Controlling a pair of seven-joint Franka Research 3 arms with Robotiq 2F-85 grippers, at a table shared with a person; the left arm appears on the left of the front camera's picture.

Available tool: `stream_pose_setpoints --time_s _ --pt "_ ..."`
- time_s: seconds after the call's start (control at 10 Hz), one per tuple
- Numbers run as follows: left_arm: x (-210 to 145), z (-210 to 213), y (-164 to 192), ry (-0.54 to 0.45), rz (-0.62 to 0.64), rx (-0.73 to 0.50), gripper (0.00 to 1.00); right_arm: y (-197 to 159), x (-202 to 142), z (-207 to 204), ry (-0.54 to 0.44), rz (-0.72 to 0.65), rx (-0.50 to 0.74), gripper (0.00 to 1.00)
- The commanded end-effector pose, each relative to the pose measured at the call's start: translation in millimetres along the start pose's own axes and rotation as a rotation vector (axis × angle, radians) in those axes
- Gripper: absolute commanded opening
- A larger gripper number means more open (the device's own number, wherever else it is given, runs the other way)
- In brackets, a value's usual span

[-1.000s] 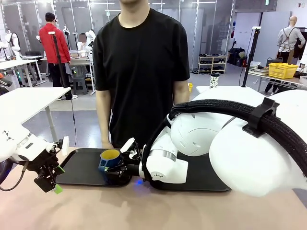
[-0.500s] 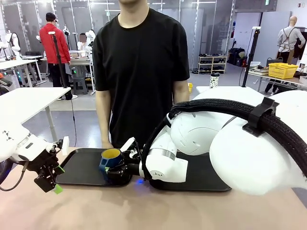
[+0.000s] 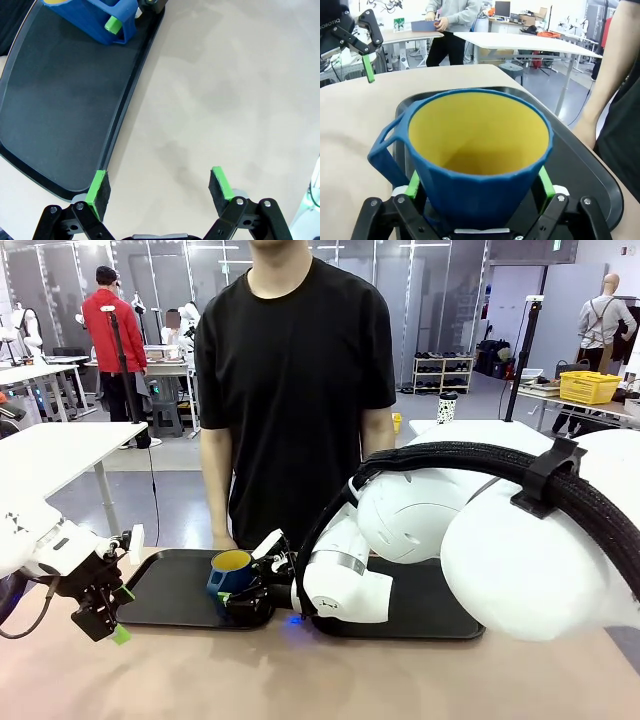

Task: Sort and store the cups by type.
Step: Pick up the Handle plastic cup and place it into the empty Flat Tray.

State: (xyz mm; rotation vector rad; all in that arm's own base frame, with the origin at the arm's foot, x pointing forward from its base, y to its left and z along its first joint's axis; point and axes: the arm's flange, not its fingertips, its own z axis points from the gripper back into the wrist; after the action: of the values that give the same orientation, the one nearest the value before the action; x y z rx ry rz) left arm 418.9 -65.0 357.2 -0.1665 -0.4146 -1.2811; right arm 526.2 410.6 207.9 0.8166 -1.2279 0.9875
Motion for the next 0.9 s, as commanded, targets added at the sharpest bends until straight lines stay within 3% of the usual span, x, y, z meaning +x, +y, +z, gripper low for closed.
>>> stream_pose_setpoints --time_s 0.0,0.8 --pt "-3 -1 -4 0.012 -0.001 0.016 1.00 -1 2 -1 -0.018 0.012 0.010 1.00" --pt "-3 -1 -4 0.012 -0.001 0.016 1.00 7 7 13 -0.042 0.003 0.008 1.00"
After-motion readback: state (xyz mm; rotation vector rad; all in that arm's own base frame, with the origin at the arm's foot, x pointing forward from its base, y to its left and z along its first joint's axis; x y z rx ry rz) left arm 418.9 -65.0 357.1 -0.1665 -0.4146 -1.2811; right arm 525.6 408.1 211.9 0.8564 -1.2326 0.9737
